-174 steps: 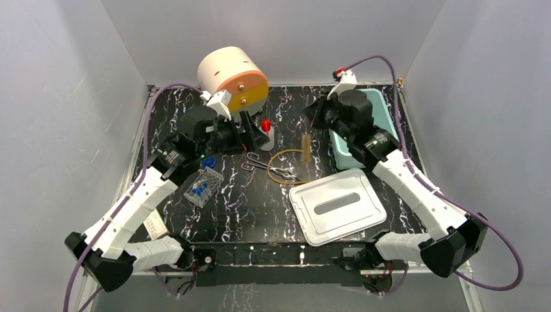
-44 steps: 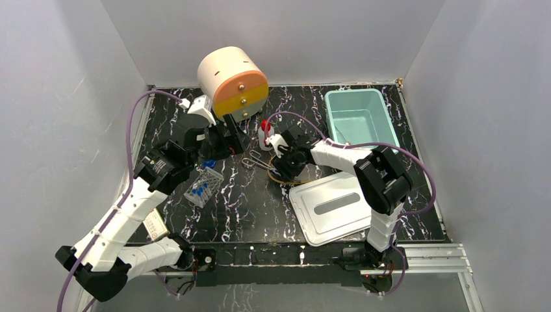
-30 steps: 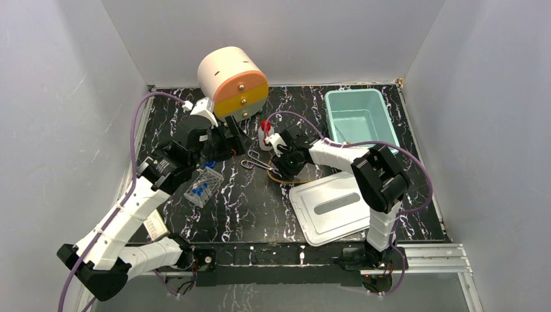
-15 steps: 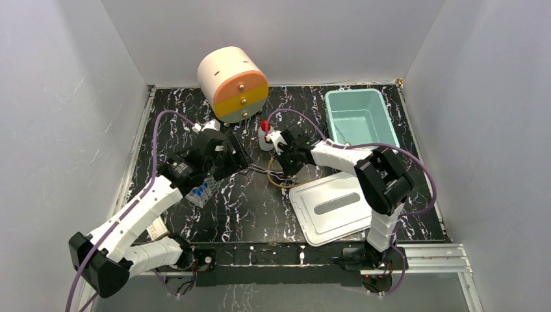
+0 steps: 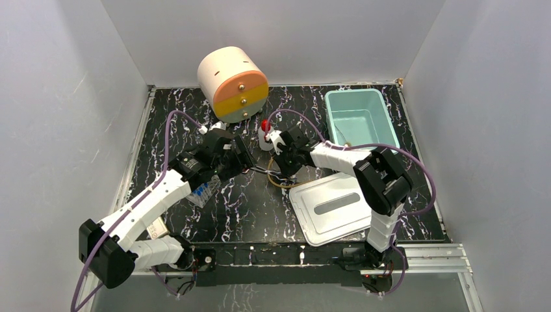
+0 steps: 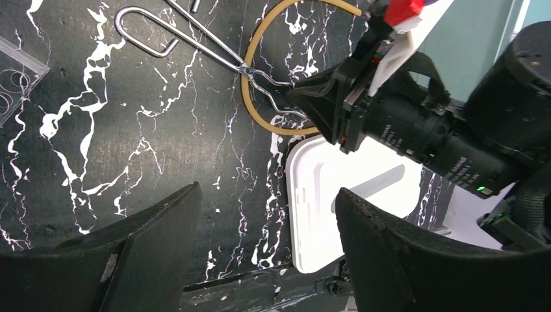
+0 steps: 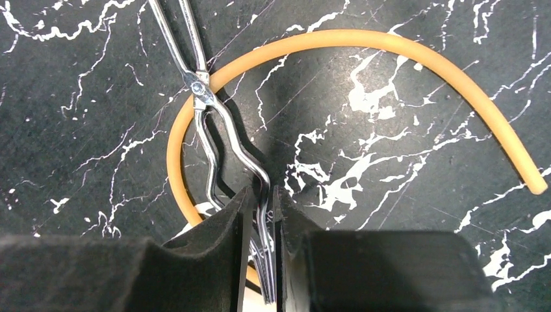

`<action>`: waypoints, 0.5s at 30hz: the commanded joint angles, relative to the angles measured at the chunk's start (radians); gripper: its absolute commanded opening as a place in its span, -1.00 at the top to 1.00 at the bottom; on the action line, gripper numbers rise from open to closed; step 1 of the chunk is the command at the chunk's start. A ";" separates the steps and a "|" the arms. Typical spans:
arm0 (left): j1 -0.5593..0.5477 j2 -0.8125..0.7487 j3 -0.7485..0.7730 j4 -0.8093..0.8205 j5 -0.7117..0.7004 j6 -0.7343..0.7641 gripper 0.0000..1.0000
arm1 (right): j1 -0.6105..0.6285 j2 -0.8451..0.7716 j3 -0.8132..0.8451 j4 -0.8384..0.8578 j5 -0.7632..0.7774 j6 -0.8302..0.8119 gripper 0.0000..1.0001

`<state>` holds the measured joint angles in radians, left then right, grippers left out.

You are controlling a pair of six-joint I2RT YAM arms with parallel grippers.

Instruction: Organize the chemistry lab equipment

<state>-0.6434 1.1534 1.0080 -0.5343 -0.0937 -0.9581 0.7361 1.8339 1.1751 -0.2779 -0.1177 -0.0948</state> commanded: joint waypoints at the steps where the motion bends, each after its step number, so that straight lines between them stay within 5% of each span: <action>1: 0.004 -0.017 -0.011 0.016 -0.003 0.000 -0.48 | 0.027 0.038 0.046 0.030 0.037 0.014 0.48; 8: 0.004 -0.028 -0.029 0.027 0.021 0.000 -0.50 | 0.053 0.053 0.030 0.032 0.112 0.013 0.57; 11: 0.004 -0.035 -0.035 0.026 0.021 0.001 -0.50 | 0.055 0.029 0.016 0.045 0.112 0.015 0.98; 15: 0.004 -0.040 -0.041 0.026 0.019 -0.006 -0.50 | 0.057 -0.032 0.001 0.073 0.142 0.027 1.00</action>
<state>-0.6434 1.1481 0.9829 -0.5079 -0.0799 -0.9581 0.7876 1.8732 1.1900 -0.2577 -0.0101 -0.0807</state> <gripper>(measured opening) 0.749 0.032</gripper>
